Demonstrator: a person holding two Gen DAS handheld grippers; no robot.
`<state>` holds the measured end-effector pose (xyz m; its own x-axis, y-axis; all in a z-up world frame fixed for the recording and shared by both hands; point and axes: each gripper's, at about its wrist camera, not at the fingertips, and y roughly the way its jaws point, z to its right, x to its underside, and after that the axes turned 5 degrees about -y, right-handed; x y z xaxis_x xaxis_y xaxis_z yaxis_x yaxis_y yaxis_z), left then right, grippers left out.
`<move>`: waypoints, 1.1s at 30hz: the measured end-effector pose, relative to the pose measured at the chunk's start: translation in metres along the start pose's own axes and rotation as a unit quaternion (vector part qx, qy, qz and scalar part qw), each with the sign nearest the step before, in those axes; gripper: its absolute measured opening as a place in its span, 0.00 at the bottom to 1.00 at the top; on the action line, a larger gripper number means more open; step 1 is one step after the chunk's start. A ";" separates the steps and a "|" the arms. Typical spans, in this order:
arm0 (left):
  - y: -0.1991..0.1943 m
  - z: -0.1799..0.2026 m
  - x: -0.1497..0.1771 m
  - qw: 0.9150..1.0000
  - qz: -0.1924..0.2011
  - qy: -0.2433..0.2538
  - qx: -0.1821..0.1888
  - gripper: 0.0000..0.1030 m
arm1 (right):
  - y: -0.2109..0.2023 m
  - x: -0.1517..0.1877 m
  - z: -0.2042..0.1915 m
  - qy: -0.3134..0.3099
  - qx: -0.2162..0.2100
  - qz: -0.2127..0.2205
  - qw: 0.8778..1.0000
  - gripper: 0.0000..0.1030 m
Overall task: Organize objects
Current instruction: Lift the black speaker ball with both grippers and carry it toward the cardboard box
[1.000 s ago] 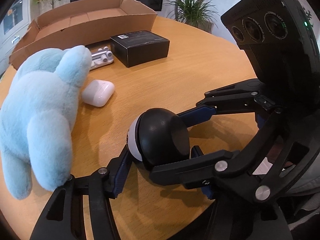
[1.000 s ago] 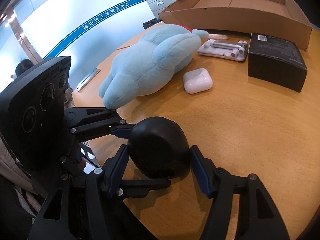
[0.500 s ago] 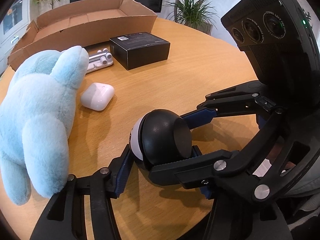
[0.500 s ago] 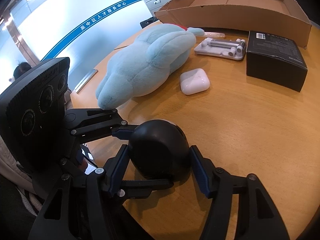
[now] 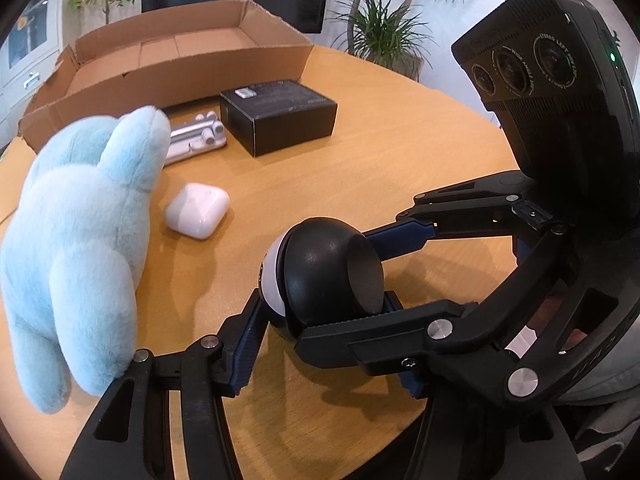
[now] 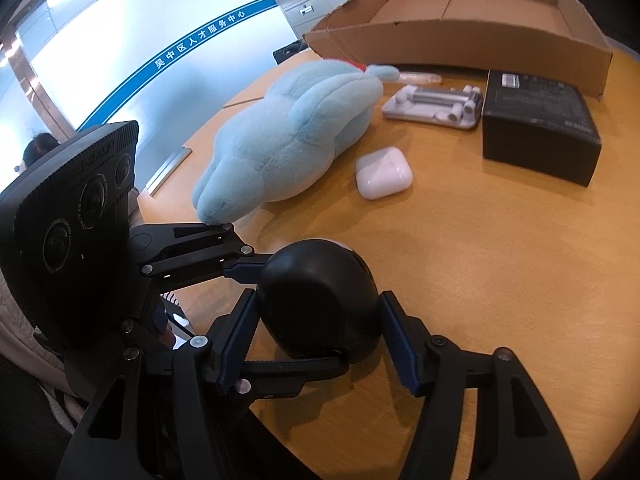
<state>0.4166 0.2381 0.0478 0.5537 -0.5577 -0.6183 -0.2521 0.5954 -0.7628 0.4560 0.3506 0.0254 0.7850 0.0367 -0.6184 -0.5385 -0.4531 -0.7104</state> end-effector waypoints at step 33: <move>-0.043 -0.031 -0.124 1.000 0.009 0.021 -0.019 0.54 | -0.044 -0.112 0.010 0.004 0.026 0.028 0.999 0.57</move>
<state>0.3340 0.2639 0.1513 0.5152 -0.5721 -0.6382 -0.2913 0.5834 -0.7582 0.3889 0.3758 0.1225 0.7550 0.0060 -0.6557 -0.5970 -0.4071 -0.6913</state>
